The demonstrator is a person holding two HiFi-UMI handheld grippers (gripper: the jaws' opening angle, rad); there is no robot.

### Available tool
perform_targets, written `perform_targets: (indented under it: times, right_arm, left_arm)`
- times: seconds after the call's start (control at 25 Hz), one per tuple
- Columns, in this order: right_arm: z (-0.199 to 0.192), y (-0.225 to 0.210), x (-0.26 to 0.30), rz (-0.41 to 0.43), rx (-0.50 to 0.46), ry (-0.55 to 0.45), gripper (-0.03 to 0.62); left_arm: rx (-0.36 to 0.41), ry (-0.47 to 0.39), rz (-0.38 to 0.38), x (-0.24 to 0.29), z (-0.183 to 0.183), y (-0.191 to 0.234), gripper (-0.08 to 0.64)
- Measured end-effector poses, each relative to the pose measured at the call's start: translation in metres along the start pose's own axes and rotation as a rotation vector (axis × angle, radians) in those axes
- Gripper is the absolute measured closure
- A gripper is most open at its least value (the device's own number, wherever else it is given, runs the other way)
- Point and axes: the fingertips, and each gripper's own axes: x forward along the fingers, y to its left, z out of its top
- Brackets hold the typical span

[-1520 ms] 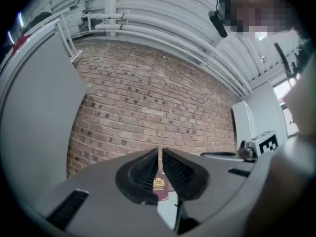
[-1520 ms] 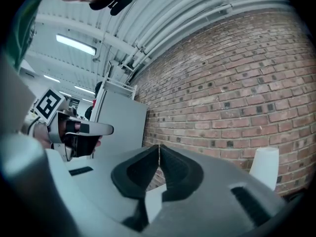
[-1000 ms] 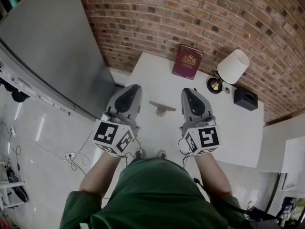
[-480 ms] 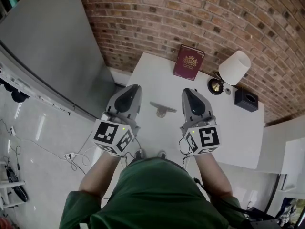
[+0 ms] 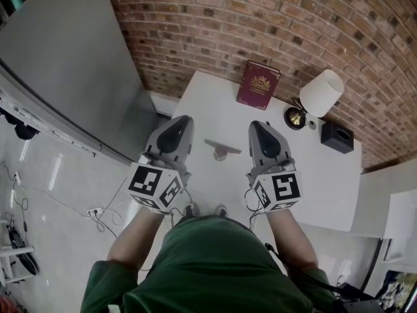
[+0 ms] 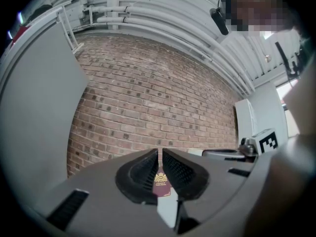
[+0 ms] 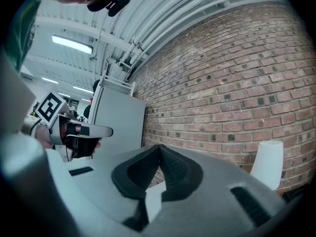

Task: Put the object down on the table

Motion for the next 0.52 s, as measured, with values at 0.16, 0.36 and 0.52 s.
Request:
perform_targets:
  times: [0.16, 0.36, 0.52]
  right_arm:
    - [-0.003, -0.001, 0.000, 0.004, 0.004, 0.007, 0.588]
    - [-0.007, -0.007, 0.001, 0.010, 0.010, 0.016, 0.588]
    - [-0.011, -0.011, 0.001, 0.007, 0.019, 0.024, 0.588]
  left_arm:
    - [0.002, 0.012, 0.003, 0.002, -0.005, 0.000, 0.535]
    - [0.003, 0.025, 0.008, 0.008, -0.014, -0.002, 0.535]
    - [0.010, 0.043, 0.010, 0.012, -0.021, -0.002, 0.535]
